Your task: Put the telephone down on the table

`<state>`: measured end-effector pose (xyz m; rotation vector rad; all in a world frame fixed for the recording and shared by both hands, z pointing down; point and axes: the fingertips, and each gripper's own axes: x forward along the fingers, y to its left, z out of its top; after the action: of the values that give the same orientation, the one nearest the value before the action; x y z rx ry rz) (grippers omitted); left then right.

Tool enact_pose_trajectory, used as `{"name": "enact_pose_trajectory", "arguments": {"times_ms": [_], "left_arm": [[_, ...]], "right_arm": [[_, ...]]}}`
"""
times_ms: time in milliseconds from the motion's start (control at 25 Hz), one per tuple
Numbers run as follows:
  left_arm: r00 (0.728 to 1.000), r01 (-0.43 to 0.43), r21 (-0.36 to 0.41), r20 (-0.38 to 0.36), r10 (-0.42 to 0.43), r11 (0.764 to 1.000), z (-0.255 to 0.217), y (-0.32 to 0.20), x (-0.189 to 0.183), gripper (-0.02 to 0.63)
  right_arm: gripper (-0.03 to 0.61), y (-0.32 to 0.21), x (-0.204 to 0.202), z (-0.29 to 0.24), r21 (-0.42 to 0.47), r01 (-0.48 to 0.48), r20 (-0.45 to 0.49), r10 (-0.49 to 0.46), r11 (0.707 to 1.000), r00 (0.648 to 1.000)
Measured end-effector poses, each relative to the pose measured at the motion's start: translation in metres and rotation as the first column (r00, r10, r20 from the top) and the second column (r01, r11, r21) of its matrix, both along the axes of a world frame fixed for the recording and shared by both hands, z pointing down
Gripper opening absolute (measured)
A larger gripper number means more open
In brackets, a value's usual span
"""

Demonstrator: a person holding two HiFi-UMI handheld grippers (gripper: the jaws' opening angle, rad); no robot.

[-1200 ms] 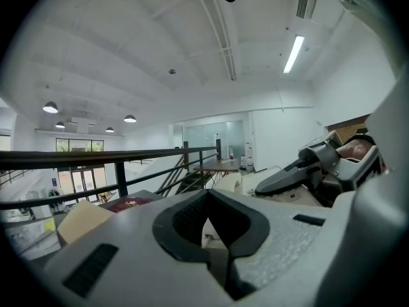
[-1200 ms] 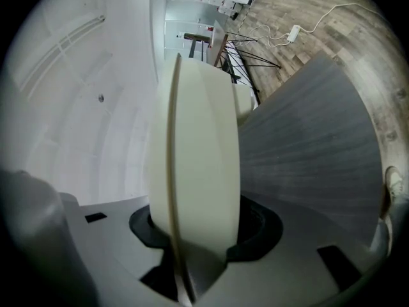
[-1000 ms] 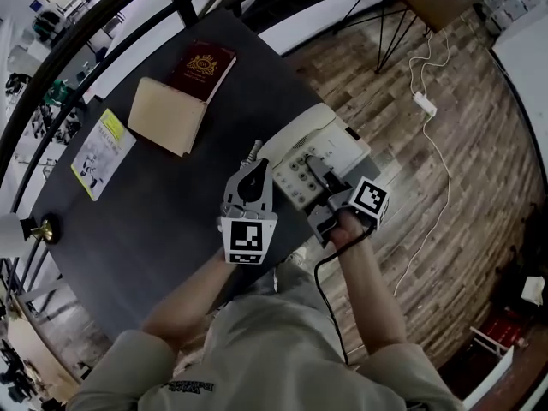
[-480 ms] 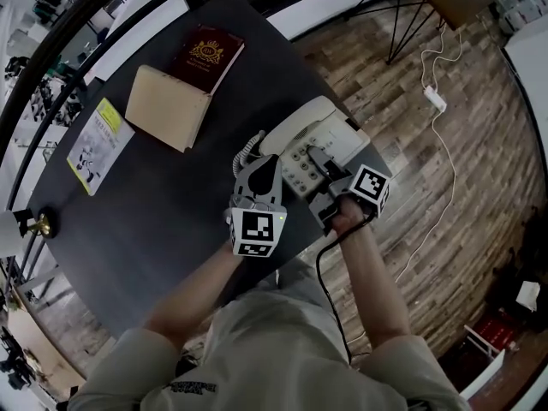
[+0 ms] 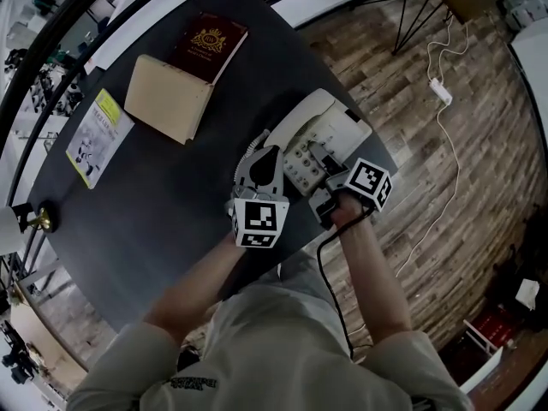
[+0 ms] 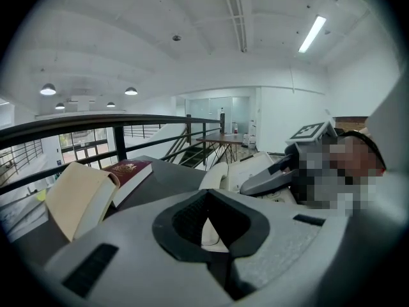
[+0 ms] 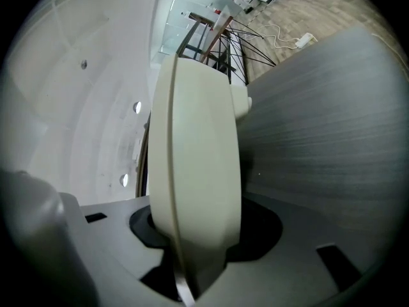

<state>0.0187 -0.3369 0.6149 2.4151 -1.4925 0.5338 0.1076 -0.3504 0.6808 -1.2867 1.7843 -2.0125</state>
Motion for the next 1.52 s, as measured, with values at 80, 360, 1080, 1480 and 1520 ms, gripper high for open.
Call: {"name": "enact_pose_trajectory", "arguments": {"times_ms": [80,360,1080,1480,1520], "left_arm": [[1.0,0.0,-0.011,0.001,0.0,1.0,0.003,0.0,0.0,0.003],[1.0,-0.008,-0.026,-0.008,0.008,1.0,0.007,0.001,0.002,0.003],[0.999,-0.031,-0.07,-0.023,0.029,0.997,0.012,0.01,0.005,0.003],[0.999,-0.044,-0.054,-0.02,0.043,0.998,-0.001,0.02,0.008,0.003],[0.999,-0.046,-0.048,-0.017,0.045,0.998,-0.005,0.022,0.009,0.003]], "right_arm": [[0.19,0.0,0.0,0.0,-0.007,-0.004,-0.005,0.004,1.0,1.0],[0.24,0.009,0.007,0.012,-0.129,0.002,-0.141,-0.02,0.992,0.99],[0.384,0.059,0.034,0.024,-0.359,-0.009,-0.444,-0.162,0.933,0.881],[0.383,0.084,0.062,0.014,-0.321,-0.085,-0.498,-0.091,0.943,0.863],[0.383,0.084,0.064,0.008,-0.293,-0.077,-0.508,-0.087,0.953,0.857]]}}
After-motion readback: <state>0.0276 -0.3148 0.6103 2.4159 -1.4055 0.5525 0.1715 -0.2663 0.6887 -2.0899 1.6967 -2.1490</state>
